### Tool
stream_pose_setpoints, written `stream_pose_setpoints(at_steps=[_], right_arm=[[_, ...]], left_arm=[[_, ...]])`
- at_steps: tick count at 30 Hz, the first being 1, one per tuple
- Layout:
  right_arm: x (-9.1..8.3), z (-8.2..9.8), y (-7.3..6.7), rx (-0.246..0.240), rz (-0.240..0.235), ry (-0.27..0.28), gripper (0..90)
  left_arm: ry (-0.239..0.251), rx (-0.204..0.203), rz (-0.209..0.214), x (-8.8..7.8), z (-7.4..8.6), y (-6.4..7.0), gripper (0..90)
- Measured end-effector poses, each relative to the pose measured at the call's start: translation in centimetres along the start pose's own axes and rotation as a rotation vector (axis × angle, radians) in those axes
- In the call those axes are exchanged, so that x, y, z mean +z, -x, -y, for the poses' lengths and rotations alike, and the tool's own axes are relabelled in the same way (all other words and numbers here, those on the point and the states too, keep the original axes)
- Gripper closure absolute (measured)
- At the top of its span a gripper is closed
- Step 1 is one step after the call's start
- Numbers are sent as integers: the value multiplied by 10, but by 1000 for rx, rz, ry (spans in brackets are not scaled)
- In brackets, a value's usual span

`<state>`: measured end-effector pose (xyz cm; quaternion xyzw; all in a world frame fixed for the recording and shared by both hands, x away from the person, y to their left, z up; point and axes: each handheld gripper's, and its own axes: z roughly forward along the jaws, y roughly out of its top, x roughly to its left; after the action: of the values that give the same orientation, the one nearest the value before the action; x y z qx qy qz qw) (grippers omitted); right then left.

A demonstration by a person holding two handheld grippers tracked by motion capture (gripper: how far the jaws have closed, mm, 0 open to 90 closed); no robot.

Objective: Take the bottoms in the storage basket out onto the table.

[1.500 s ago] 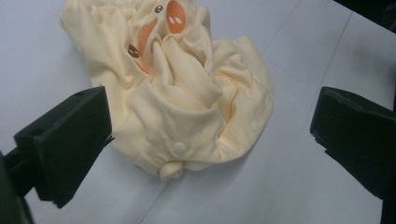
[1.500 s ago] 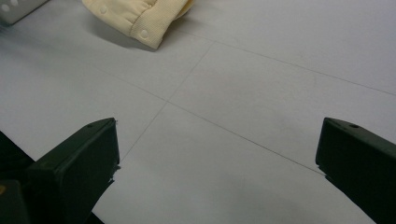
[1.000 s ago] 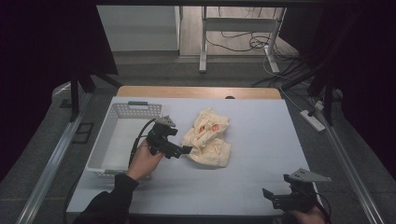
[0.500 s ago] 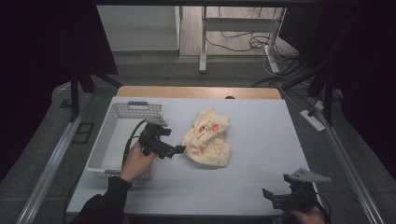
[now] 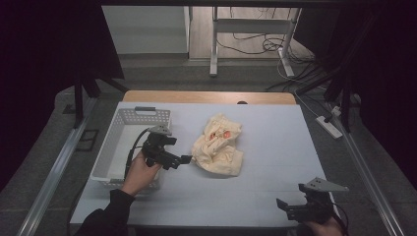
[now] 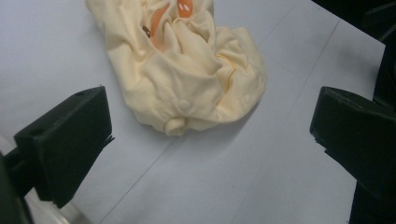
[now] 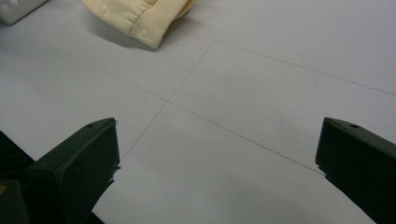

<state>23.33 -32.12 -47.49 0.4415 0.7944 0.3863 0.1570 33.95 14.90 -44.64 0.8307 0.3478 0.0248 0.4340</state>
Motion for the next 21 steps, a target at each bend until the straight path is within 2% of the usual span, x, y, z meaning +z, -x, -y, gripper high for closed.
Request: stream_pose_setpoints(at_steps=[21], right_arm=[[0,0,0,-1,-1,1,0]], left_arm=[[25,-38,-11,-18,17,-4,0]])
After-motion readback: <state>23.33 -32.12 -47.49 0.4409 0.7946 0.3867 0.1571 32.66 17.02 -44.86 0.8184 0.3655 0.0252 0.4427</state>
